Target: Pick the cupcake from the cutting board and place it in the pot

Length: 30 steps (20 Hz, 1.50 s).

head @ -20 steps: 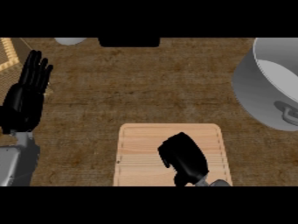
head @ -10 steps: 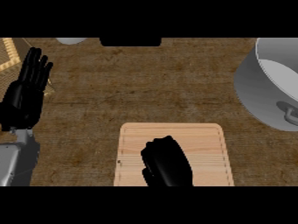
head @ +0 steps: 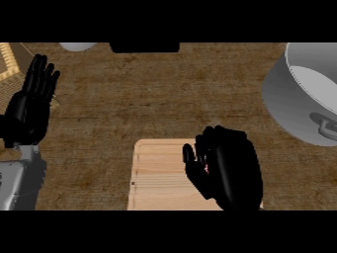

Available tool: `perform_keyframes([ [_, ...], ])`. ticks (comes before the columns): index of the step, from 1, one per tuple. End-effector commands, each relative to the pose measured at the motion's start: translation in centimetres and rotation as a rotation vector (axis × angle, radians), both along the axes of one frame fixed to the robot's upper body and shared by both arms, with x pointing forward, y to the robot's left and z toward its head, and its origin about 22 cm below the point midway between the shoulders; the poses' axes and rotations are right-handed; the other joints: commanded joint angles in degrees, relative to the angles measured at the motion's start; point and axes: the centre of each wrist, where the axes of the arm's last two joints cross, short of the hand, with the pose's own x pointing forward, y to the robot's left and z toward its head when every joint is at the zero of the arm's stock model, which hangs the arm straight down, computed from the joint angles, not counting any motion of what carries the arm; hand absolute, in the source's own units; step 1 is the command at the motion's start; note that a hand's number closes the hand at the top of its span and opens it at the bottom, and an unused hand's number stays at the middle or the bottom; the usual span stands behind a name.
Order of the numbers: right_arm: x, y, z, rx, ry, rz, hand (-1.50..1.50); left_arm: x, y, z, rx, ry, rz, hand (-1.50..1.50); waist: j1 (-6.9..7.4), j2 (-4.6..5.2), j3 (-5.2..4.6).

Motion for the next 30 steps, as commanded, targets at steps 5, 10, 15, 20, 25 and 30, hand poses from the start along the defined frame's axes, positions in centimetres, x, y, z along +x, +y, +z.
perform_keyframes([
  [5,0.5,-8.2,6.0,0.097,-0.205,-0.215,1.5,-1.2,-1.4,0.4,-0.001,-0.007,0.006,0.0,0.5,-0.01,0.05],
  [10,1.9,-14.8,5.1,0.049,-0.108,-0.303,1.5,-1.1,-1.1,-1.1,0.0,-0.003,-0.011,0.0,0.48,0.13,0.03],
  [15,4.0,-23.4,4.5,0.036,-0.078,-0.372,1.5,-1.0,-0.1,0.4,-0.013,-0.008,-0.021,0.0,0.61,0.21,0.07],
  [20,6.1,-29.5,3.1,0.092,-0.108,-0.396,1.5,0.0,-0.4,0.1,-0.008,-0.004,-0.022,0.0,0.74,0.36,0.08],
  [25,9.1,-33.4,0.7,0.112,-0.065,-0.367,1.5,-0.8,-0.3,0.2,0.0,-0.007,-0.025,0.0,1.66,0.43,0.09],
  [30,11.9,-35.2,-0.4,0.067,-0.039,-0.341,1.5,-0.8,-0.8,-1.2,-0.013,-0.014,-0.033,0.0,1.95,0.53,0.08],
])
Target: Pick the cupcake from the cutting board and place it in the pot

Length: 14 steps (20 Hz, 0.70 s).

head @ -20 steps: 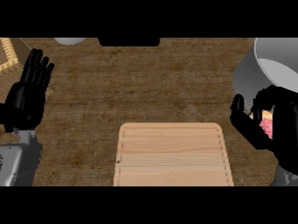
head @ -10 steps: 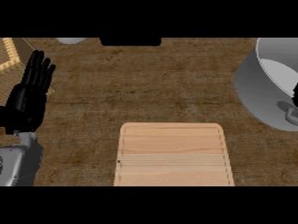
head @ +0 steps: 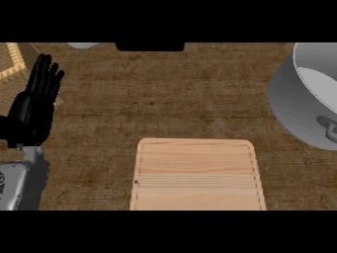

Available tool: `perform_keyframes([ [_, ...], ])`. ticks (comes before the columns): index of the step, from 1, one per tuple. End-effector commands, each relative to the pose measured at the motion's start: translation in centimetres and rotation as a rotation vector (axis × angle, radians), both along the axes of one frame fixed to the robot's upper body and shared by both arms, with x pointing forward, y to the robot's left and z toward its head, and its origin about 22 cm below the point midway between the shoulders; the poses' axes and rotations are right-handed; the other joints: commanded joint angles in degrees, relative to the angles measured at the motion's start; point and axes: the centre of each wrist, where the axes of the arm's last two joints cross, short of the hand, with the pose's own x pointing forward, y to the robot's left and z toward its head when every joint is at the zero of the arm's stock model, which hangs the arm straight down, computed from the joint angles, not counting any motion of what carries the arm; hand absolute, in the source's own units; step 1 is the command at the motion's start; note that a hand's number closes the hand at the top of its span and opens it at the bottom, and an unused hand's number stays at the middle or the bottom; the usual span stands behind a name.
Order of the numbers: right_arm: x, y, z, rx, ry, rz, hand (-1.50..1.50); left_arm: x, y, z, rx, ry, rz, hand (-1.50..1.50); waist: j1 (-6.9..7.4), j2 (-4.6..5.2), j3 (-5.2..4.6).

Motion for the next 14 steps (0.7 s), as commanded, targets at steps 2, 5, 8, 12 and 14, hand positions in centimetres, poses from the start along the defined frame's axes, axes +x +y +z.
perform_keyframes([
  [2,1.5,-2.1,-3.6,-0.025,0.017,0.007,1.5,0.5,1.3,-0.3,-0.01,-0.001,-0.009,0.0,0.3,0.18,0.01],
  [5,3.0,-2.4,-3.5,-0.015,0.043,-0.015,1.5,0.3,0.6,0.2,0.005,-0.001,-0.003,0.0,0.29,0.09,0.0],
  [8,2.4,-3.9,-4.6,-0.047,0.163,-0.026,1.5,0.4,-0.4,-0.5,-0.004,-0.007,-0.029,0.0,1.26,0.52,0.08],
  [12,3.3,-2.9,-5.7,0.224,0.297,-0.016,-1.5,-0.1,-2.2,-0.9,-0.018,0.001,-0.05,0.0,1.99,0.68,0.13],
  [14,2.6,-3.7,-6.4,0.231,0.298,0.044,-1.5,0.2,-0.6,-0.5,0.003,-0.003,-0.031,0.0,1.91,0.82,0.18],
])
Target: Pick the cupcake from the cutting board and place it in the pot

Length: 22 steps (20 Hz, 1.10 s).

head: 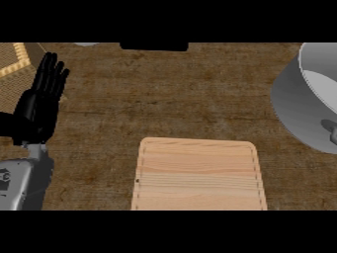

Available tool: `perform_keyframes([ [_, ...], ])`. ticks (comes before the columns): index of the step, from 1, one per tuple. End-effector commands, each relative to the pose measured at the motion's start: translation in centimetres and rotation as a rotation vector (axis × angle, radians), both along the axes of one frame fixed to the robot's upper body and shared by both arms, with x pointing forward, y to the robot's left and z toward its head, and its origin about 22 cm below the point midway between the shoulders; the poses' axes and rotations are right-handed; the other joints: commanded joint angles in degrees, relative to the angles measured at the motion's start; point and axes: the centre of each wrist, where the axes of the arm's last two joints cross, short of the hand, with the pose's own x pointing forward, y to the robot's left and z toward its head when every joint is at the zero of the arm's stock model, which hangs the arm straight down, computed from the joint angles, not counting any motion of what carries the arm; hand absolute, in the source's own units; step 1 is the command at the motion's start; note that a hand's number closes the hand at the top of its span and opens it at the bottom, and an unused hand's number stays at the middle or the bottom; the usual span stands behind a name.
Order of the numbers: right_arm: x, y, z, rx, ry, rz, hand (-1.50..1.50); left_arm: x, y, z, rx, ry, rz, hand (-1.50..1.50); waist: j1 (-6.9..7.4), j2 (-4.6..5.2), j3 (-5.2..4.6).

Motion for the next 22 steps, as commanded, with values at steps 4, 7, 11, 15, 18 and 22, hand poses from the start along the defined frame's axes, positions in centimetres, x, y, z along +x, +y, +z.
perform_keyframes([
  [4,0.1,-0.3,-1.2,0.112,0.054,0.142,-1.5,-0.8,0.2,1.2,0.0,0.002,-0.029,0.0,0.46,0.22,0.73],
  [7,0.8,0.7,-1.3,0.176,-0.075,0.202,-1.5,0.0,-1.7,-0.3,0.011,-0.008,-0.009,0.0,-0.2,0.32,0.74],
  [11,1.4,1.4,-1.3,0.345,-0.205,0.193,-1.5,0.3,0.9,0.4,0.0,-0.012,0.012,0.0,-0.41,0.26,0.71],
  [15,0.4,-1.4,0.6,0.498,-0.234,0.106,-1.5,-0.2,0.5,0.4,0.014,-0.004,-0.012,0.0,-0.42,0.17,0.69],
  [18,0.4,-1.8,1.1,0.614,-0.267,0.094,-1.5,0.0,1.1,0.1,-0.002,0.0,0.02,0.0,-0.83,0.09,0.64],
  [22,-2.1,-5.6,3.2,0.652,-0.395,0.041,-1.5,-0.4,-1.1,0.2,0.0,-0.016,-0.003,0.0,0.2,0.55,0.82],
])
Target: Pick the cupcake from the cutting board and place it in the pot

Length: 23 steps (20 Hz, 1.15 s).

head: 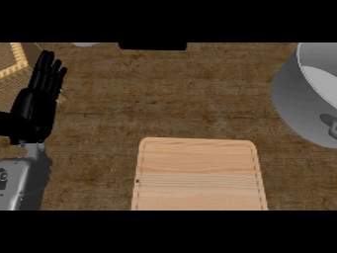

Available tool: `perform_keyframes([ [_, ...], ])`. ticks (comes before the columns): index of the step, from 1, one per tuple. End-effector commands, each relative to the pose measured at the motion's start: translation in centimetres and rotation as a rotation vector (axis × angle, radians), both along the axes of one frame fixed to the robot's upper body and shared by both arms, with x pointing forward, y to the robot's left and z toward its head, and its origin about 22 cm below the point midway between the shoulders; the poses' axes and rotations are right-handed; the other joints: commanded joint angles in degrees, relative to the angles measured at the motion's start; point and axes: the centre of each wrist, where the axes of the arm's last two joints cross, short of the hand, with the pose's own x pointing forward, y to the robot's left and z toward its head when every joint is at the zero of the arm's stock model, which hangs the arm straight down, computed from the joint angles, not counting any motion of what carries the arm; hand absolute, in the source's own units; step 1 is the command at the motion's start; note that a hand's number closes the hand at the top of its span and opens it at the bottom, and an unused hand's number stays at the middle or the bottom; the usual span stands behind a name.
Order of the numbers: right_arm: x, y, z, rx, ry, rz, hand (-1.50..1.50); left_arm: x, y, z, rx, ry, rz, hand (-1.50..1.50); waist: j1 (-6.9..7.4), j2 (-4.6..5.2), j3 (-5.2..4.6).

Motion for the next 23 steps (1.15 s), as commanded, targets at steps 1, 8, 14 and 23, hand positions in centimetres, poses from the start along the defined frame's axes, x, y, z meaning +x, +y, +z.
perform_keyframes([
  [1,-2.8,-3.6,1.7,0.073,-0.093,-0.035,-1.5,-0.1,0.3,1.0,-0.001,0.006,0.005,0.0,0.15,0.08,0.12],
  [8,-7.1,-6.7,0.8,0.15,-0.15,-0.07,-1.5,0.6,0.1,0.7,-0.006,-0.001,-0.002,0.0,0.31,0.48,0.26],
  [14,-9.8,-9.1,2.7,0.135,-0.17,-0.106,-1.5,-0.1,-0.2,-0.9,0.011,0.003,0.006,0.0,0.63,0.66,0.32],
  [23,-13.9,-11.2,2.3,0.127,-0.174,-0.122,-1.5,0.1,-0.5,0.3,0.012,-0.013,-0.007,0.0,0.5,0.63,0.53],
])
